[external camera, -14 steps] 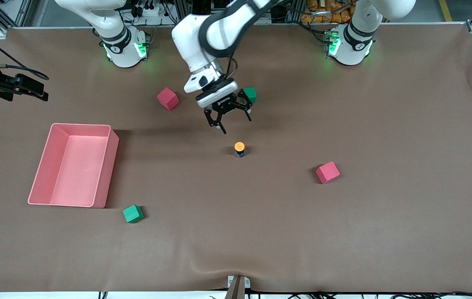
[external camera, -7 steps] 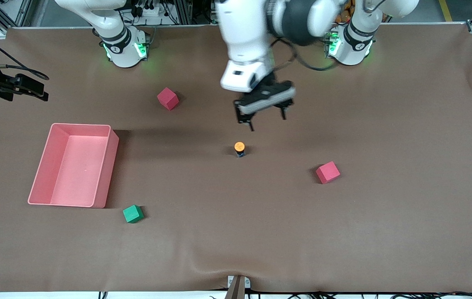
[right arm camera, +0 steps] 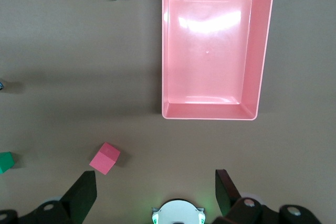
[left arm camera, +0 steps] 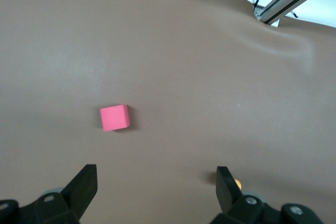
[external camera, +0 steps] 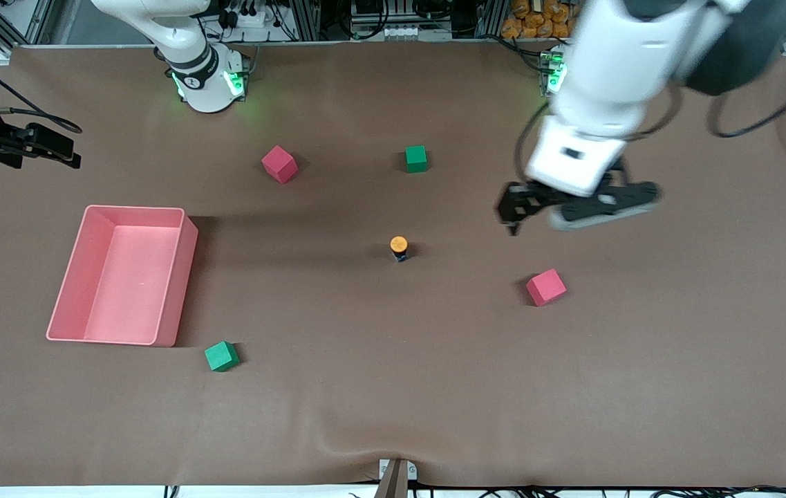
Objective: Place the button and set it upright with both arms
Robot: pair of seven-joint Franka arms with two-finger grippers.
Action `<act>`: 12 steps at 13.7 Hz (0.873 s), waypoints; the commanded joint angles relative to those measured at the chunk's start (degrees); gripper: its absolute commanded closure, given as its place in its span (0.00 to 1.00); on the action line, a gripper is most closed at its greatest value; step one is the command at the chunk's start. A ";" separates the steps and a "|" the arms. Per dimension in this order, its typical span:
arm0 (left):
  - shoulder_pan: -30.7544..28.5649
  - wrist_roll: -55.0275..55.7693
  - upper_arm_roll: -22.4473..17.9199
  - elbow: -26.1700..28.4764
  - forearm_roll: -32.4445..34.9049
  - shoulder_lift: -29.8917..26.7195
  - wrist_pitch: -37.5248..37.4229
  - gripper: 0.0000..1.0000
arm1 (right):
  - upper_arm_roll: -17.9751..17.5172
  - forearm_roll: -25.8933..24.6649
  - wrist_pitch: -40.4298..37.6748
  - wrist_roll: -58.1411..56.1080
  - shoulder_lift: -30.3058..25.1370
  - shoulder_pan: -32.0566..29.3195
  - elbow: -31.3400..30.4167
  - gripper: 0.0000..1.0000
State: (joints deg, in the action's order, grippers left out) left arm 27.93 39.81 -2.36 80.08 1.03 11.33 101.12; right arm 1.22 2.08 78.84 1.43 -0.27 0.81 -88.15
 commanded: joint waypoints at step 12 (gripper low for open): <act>-17.38 -24.77 0.60 4.54 -7.18 -12.02 -17.18 0.00 | 0.18 0.55 -0.35 0.59 -0.52 0.24 -0.01 0.00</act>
State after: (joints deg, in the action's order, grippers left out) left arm 11.23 15.19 -2.30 80.50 -6.00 3.60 84.89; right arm 1.22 2.08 78.84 1.43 -0.27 0.82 -88.14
